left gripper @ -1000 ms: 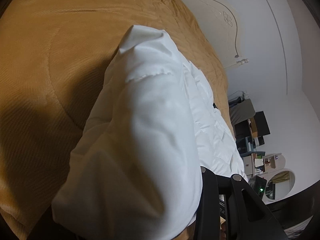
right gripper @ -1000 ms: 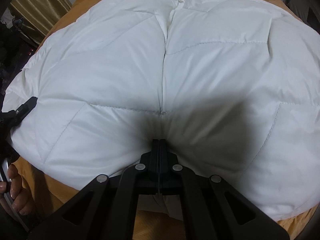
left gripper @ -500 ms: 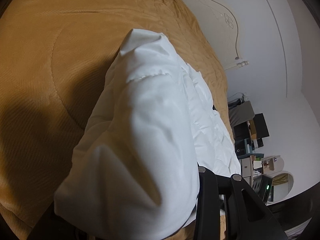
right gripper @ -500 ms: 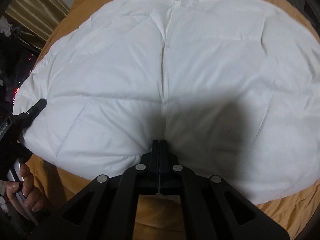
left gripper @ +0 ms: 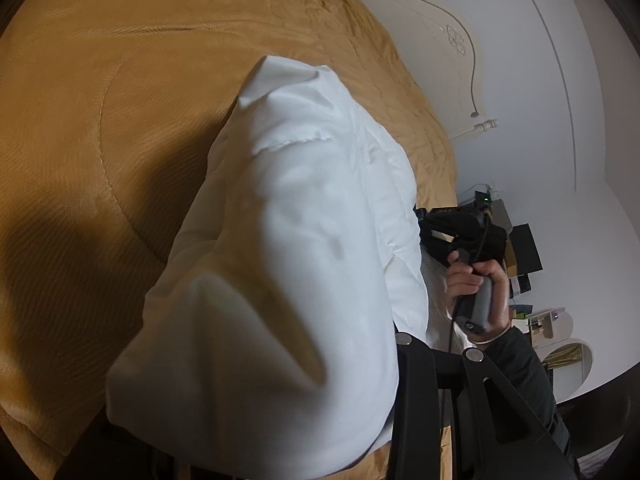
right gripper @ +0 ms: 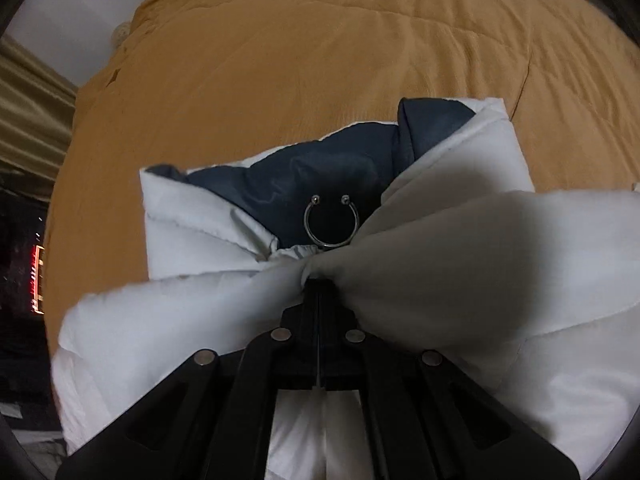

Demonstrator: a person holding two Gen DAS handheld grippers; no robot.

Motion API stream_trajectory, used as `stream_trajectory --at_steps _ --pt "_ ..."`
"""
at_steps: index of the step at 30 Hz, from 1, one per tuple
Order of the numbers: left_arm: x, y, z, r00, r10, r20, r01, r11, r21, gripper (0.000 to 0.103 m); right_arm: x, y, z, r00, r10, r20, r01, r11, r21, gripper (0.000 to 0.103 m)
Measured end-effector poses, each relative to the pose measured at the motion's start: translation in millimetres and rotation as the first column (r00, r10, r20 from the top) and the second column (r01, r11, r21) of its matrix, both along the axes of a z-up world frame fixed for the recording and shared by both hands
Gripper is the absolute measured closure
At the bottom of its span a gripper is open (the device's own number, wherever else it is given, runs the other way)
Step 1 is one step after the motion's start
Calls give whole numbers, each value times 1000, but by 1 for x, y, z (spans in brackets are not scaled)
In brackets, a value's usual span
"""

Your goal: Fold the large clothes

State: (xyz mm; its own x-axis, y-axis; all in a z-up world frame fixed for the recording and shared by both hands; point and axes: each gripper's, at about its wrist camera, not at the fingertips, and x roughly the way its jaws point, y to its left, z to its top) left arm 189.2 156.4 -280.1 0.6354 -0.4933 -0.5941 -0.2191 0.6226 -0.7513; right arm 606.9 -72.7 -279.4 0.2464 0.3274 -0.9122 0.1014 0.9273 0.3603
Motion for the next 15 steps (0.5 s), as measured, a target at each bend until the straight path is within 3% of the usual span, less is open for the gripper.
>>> stream_trajectory --at_steps 3,7,9,11,12,15 --pt "-2 3 2 1000 -7 9 7 1000 -3 67 -30 -7 19 1000 -16 1 16 999 50 103" --pt "-4 -2 13 999 -10 30 9 999 31 67 -137 -4 57 991 128 46 -129 991 38 99" --pt "-7 -6 22 999 -12 48 9 998 54 67 -208 1 48 976 219 20 -218 976 -17 99" --pt "-12 -13 32 998 -7 70 4 999 43 67 -251 -4 19 963 265 -47 -266 964 -19 101" --pt "-14 -19 37 996 -4 85 0 999 46 67 -265 -11 3 968 246 -35 -246 969 21 103" --pt "-17 -48 67 987 -39 156 15 988 153 67 -269 -13 -14 980 195 32 -196 980 43 103"
